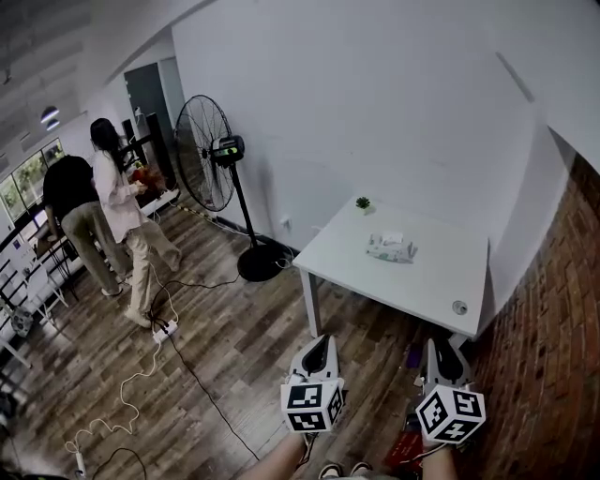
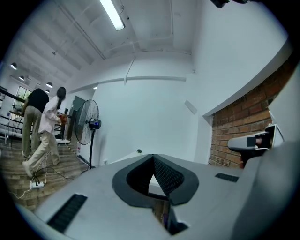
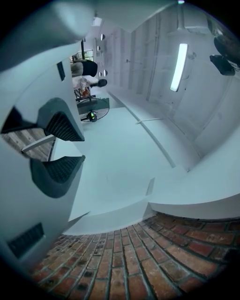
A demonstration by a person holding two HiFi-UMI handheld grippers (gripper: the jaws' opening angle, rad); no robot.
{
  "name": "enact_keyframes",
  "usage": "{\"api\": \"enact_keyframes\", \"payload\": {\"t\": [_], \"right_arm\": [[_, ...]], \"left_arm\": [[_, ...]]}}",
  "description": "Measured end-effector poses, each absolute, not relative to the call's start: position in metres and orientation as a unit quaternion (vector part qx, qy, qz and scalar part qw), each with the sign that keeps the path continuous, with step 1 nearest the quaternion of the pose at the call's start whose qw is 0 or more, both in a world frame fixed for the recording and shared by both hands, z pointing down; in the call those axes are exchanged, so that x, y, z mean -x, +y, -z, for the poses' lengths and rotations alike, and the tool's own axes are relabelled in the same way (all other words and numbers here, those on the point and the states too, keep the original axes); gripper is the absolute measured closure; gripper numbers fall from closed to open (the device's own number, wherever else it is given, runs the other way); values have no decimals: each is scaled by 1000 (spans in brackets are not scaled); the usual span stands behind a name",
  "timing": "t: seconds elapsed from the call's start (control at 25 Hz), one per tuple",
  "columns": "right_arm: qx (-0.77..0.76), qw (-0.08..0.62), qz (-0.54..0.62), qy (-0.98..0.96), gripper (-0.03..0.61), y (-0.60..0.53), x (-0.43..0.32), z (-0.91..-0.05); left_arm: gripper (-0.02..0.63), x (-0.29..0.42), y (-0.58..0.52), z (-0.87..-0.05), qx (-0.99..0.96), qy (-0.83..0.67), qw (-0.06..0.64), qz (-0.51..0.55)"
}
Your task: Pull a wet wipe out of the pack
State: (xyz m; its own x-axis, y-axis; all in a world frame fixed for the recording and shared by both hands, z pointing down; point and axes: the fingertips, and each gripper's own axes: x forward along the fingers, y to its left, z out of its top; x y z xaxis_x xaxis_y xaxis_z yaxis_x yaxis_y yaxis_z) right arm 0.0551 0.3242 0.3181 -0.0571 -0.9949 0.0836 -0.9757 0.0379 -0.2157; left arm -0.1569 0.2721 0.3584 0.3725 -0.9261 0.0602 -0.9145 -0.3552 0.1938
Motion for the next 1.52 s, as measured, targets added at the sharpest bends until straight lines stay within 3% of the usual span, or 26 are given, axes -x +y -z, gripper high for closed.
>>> {"api": "enact_keyframes", "payload": {"t": [0.4, 1.52], "right_arm": [[691, 38, 140, 708, 482, 300, -65, -349], [685, 50, 203, 698, 496, 74, -174, -387]], "left_arm": [[612, 156, 243, -377, -822, -559, 109, 12], [612, 49, 11, -396, -824, -555, 106, -45]]}}
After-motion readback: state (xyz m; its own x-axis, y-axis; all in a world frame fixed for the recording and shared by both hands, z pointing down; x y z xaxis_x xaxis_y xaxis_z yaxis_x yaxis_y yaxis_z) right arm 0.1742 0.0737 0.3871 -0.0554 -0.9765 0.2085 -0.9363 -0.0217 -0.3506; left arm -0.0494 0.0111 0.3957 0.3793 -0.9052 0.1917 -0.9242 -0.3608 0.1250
